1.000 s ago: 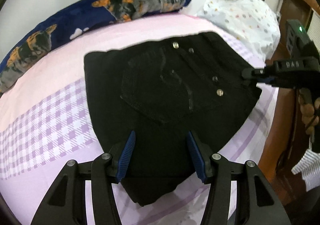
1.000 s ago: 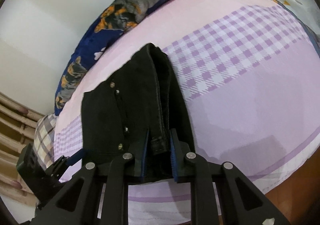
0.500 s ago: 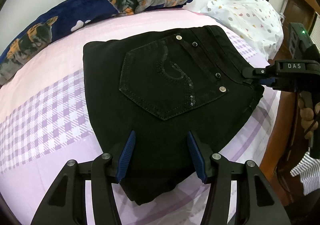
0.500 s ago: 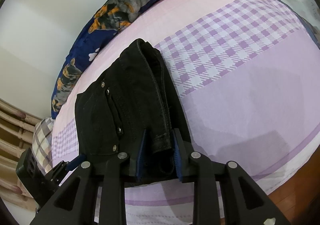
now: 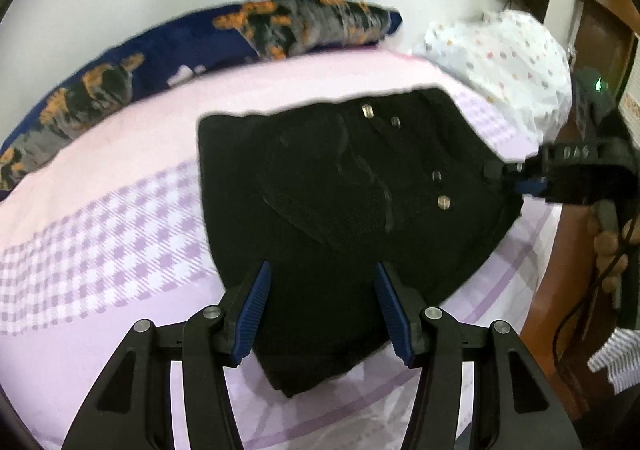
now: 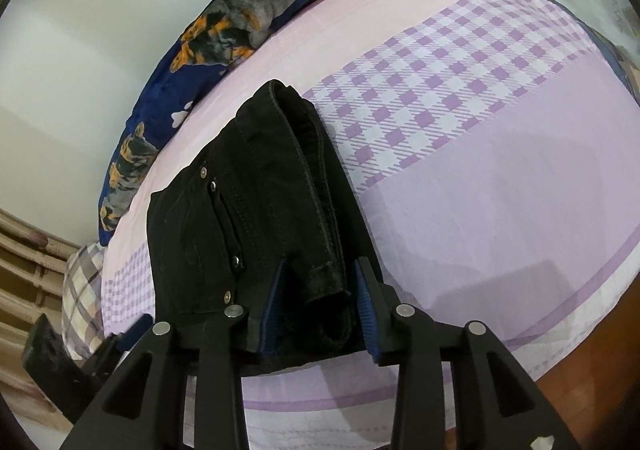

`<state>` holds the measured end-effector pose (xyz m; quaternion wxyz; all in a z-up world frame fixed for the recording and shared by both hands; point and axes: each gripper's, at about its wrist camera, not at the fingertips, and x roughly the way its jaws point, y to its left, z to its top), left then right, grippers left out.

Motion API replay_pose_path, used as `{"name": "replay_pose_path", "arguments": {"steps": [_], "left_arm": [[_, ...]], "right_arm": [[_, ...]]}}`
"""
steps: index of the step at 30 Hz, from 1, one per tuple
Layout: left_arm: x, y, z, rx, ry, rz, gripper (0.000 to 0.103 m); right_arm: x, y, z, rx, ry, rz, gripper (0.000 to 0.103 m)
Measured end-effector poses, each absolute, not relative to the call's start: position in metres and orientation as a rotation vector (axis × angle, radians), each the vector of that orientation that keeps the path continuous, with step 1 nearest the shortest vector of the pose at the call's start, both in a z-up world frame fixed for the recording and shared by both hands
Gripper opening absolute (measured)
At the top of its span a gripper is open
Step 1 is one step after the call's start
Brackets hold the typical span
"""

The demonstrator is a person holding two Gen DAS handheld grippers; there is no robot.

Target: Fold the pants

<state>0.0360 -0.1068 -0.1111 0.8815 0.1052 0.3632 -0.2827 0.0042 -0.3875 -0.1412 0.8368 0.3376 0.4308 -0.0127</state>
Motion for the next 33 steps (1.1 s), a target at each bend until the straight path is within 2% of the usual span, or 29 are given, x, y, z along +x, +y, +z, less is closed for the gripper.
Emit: {"name": "replay_pose_path", "arguments": {"steps": [2, 5, 19, 33], "left_arm": [[0.039, -0.099, -0.104, 0.185, 0.737, -0.58, 0.058], [0.05, -0.082, -0.099, 0.116, 0.748, -0.552, 0.06], [0.121, -0.03, -0.141, -0.274, 1.11, -0.59, 0.06], [0.153, -0.049, -0.147, -0.333, 1.161, -0.694, 0.06]], "right_arm": [[0.004, -0.388, -0.14, 0.7, 0.916, -0.031, 0.038], [0.006, -0.391, -0.139, 0.683, 0.929, -0.041, 0.05], [0.035, -0.42, -0.156, 0.746, 0.996, 0.211, 0.055], [0.08, -0.424, -0.161, 0.75, 1.035, 0.456, 0.056]]}}
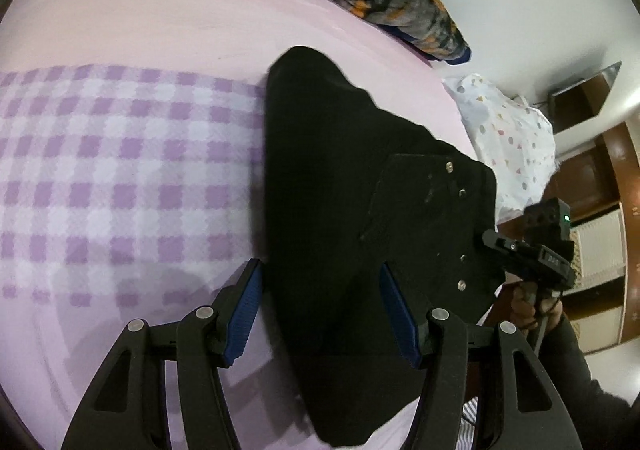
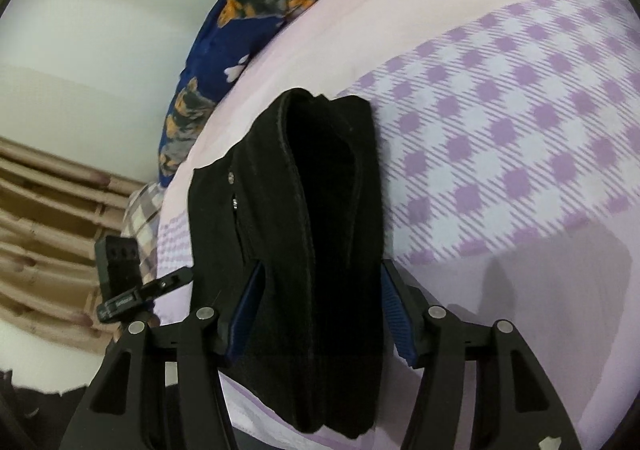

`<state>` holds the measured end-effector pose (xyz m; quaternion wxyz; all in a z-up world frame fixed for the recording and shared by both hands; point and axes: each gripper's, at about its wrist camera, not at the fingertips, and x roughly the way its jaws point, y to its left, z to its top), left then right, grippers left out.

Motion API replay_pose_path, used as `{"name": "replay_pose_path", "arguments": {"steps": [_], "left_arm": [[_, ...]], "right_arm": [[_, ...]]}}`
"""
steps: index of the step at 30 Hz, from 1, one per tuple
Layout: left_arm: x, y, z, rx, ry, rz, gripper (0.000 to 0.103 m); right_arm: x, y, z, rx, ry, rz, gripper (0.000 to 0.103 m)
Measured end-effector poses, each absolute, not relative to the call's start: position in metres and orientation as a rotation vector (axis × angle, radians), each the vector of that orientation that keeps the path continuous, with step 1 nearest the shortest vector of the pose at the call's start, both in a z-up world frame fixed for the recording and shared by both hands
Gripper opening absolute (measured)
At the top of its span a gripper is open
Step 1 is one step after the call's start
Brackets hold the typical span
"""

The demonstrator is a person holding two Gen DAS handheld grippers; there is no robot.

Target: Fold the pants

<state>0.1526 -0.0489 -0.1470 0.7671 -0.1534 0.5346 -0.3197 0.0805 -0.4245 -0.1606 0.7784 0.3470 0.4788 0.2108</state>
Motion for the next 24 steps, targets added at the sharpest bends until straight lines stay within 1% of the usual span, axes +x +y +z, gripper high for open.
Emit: {"name": "replay_pose_path", "arguments": {"steps": [6, 10, 11, 12, 13, 15, 17, 20, 24], "left_arm": [[0.165, -0.062, -0.148, -0.358, 1.151, -0.743, 0.06], [0.172, -0.067, -0.148, -0.397, 1.152, -0.743, 0.06], [0.173, -0.069, -0.147, -0.393, 1.149, -0.733, 0.058], [0.172, -0.071, -0.147, -0.376, 1.145, -0.712, 0.048], [0.171, -0.072, -0.147, -0.358, 1.141, -0.691, 0.044], [0.167, -0.07, -0.146, -0.35, 1.122, -0.674, 0.032], [0.166, -0.068, -0.143, -0.36, 1.11, -0.67, 0.025], [0.162, -0.066, -0.137, -0.372, 1.093, -0.674, 0.019], [0.155, -0.062, -0.125, -0.382, 1.061, -0.682, 0.017]], "right_arm": [[0.096, -0.419, -0.169, 0.82, 1.023, 0.526, 0.051], [0.101, -0.415, -0.169, 0.834, 1.012, 0.494, 0.042], [0.1, -0.414, -0.169, 0.836, 1.01, 0.478, 0.039], [0.098, -0.412, -0.169, 0.838, 1.004, 0.459, 0.038], [0.097, -0.412, -0.169, 0.843, 0.996, 0.449, 0.036], [0.091, -0.406, -0.163, 0.851, 0.975, 0.429, 0.033], [0.089, -0.401, -0.157, 0.857, 0.963, 0.412, 0.031], [0.088, -0.392, -0.148, 0.87, 0.953, 0.395, 0.03], [0.087, -0.378, -0.136, 0.878, 0.946, 0.406, 0.029]]}}
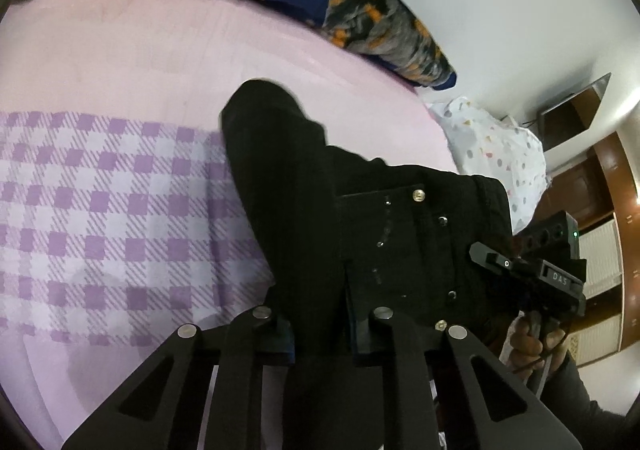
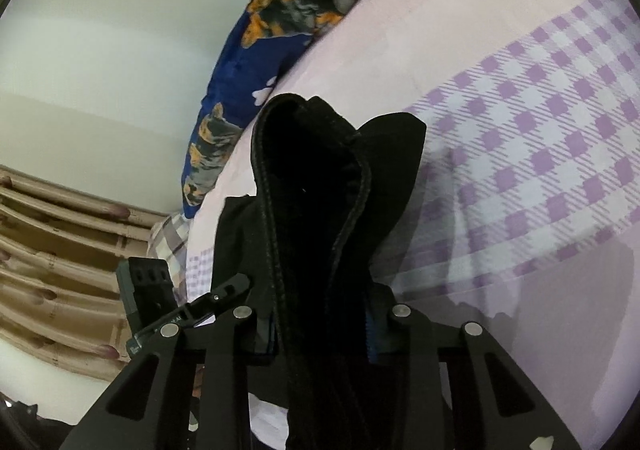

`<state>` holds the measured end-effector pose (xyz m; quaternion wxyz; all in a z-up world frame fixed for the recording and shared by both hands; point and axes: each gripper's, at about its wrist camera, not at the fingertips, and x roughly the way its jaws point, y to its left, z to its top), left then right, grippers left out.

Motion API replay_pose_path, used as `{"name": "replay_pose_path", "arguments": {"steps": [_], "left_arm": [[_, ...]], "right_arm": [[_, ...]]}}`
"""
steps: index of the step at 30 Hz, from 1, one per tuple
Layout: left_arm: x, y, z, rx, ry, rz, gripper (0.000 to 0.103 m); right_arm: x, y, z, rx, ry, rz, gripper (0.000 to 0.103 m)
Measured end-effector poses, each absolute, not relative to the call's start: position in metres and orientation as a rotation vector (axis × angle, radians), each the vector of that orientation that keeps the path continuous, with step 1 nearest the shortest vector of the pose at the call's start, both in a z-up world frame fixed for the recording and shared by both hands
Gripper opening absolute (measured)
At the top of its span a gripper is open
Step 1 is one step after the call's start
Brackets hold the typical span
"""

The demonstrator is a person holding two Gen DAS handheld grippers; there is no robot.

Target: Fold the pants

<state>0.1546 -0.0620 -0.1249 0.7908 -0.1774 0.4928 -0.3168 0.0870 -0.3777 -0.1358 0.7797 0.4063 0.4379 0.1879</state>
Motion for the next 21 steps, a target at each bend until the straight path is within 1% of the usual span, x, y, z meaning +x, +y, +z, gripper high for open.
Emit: {"name": "replay_pose_path", "arguments": {"steps": [8, 15, 21], "left_arm": [[0.153, -0.017, -0.105, -0.404, 0.981, -0.624, 0.017], [0.176, 0.032, -0.095, -0.393, 0.937, -0.525, 0.017], [0.206, 0.057, -0.085, -0.372, 0.917, -0.469, 0.017]], "right_arm": [[0.098, -0.32, -0.132, 0.872, 0.951, 0.488, 0.029], [0.154, -0.273, -0.134, 0.875, 0.968, 0.554, 0.028], [0.205, -0.247, -0.135, 0.881, 0.981, 0.568, 0.028]]}}
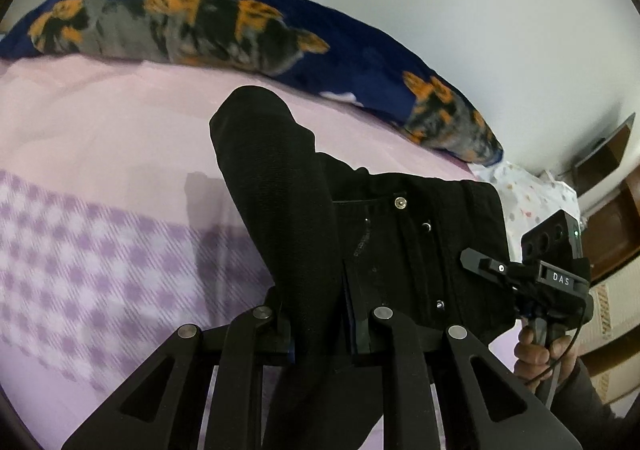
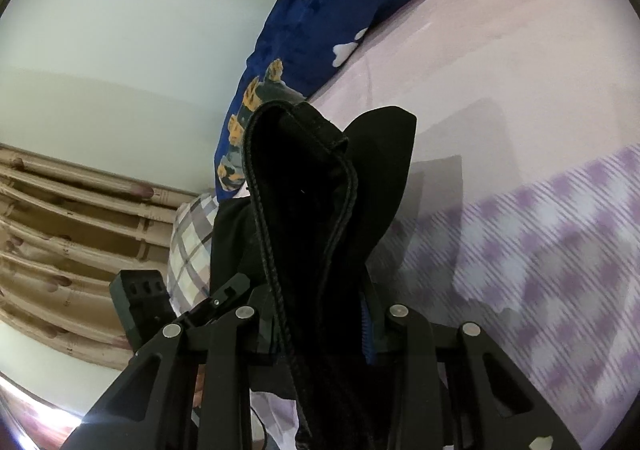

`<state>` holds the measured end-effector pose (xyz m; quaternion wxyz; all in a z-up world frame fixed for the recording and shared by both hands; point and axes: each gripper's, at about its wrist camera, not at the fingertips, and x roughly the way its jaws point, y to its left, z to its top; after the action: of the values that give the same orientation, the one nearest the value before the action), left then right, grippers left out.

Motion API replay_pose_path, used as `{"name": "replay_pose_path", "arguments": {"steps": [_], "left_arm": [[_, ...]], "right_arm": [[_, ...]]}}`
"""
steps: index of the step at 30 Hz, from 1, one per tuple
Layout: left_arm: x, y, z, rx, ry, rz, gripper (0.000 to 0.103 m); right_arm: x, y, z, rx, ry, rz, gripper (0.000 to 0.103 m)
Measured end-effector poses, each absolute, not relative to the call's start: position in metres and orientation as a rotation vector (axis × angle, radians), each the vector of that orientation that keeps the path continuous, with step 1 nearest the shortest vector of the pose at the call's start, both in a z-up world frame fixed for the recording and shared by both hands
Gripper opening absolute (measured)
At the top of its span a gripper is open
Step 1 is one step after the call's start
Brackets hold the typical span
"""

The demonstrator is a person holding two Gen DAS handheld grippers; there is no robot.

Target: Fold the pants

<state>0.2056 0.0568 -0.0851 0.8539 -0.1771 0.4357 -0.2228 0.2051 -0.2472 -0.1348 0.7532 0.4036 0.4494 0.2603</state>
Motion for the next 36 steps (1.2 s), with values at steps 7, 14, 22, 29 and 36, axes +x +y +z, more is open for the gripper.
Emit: {"name": "replay_pose_path", "arguments": {"steps": [7, 14, 22, 29, 36], "left_arm": [[0.244, 0.075, -0.082, -0.377, 0.904, -0.443, 0.017], [0.27, 0.085, -0.092, -0.349, 0.904, -0.412, 0.017], [0.272, 0.091, -0.126, -0.292, 0.927, -0.326, 0.035], [0.255, 0.086, -0.134, -0.208, 0.912, -0.238, 0.046], [0.211, 0.083, -0.13, -0.125, 0.881, -0.144, 0.047]], "right_arm": [[0.248, -0.228, -0.129, 0.86, 0.985, 0.565, 0.028], [0.268, -0.219, -0.136, 0.811, 0.972, 0.513, 0.028], [0.263, -0.223, -0.155, 0.677, 0.984, 0.356, 0.043], [0.243, -0.209, -0.142, 0.471, 0.977, 0.249, 0.062], [0.193, -0.2, -0.122, 0.36, 0.922, 0.151, 0.073]]}}
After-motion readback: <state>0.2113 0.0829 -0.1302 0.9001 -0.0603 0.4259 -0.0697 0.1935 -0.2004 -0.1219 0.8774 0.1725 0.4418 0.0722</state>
